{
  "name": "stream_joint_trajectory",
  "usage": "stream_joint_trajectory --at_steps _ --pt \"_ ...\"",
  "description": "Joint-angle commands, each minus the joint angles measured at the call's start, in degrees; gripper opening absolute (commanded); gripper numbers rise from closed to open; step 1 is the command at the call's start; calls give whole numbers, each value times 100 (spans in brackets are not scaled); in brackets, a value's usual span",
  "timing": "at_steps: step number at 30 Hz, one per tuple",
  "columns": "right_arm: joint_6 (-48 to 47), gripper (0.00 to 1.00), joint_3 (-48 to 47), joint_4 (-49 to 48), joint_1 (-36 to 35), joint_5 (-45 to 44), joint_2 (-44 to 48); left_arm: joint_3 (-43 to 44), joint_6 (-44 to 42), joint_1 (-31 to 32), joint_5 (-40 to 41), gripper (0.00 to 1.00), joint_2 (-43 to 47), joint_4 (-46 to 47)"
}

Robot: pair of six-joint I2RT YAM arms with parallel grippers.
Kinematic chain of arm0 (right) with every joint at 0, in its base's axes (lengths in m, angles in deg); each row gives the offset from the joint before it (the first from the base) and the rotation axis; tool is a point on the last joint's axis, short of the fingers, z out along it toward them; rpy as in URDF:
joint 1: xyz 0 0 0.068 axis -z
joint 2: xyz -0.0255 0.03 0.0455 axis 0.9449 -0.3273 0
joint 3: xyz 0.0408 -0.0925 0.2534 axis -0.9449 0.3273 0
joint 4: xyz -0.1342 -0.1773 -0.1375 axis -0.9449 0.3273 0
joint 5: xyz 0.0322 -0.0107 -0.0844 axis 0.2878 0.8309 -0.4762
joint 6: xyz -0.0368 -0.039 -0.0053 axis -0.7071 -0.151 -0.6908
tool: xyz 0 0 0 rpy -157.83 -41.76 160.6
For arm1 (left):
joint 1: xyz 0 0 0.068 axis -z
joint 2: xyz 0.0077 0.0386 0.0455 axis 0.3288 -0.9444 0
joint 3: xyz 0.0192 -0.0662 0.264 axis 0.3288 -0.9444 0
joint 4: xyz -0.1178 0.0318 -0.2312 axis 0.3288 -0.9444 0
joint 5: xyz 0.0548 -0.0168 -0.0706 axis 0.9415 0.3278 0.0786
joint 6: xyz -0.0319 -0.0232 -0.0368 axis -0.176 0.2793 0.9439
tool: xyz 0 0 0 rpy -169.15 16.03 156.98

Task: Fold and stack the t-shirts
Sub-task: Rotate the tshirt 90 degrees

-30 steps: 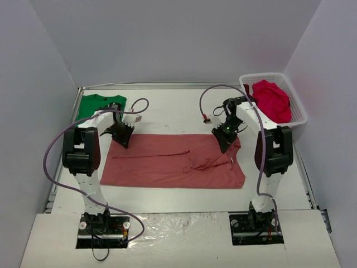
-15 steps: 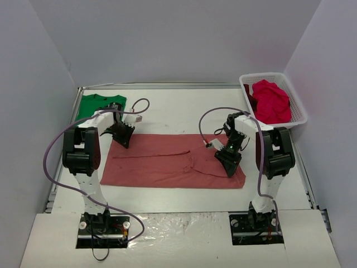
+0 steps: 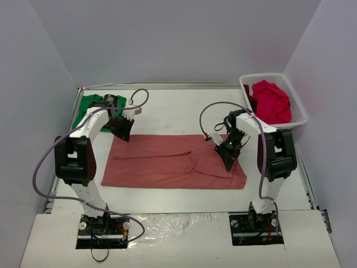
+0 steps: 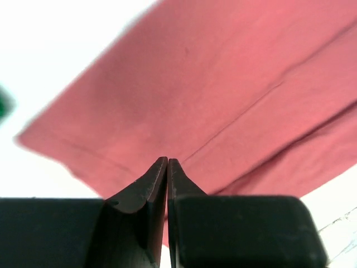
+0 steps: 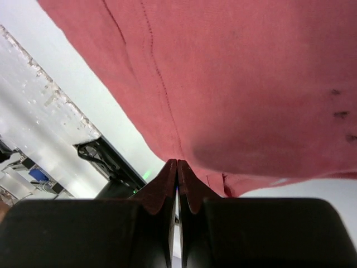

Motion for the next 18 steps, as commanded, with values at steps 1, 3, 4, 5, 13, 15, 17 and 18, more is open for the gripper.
stream_joint_trajectory --at_steps 1,3,4,5,13,15,17,18 --pt "256 0 358 -161 43 -88 -103 584 -205 -30 -240 4 613 -471" --pt "265 0 473 -328 43 -61 -235 637 -293 -29 -214 3 569 -639" --pt "257 0 570 -372 43 -44 -279 611 -311 -30 -170 3 561 -648" --pt "283 0 614 -425 43 -53 -367 568 -320 -30 -143 3 534 -596" --pt "309 0 395 -540 60 -176 -1009 136 -618 -3 -55 2 -202 -68" --pt "292 0 342 -566 60 -141 -1167 198 -671 6 15 2 -379 -59" --pt "292 0 333 -601 60 -123 -1281 215 -724 6 216 2 -608 -7" --pt "292 0 325 -619 60 -123 -1308 216 -750 6 287 2 -661 2"
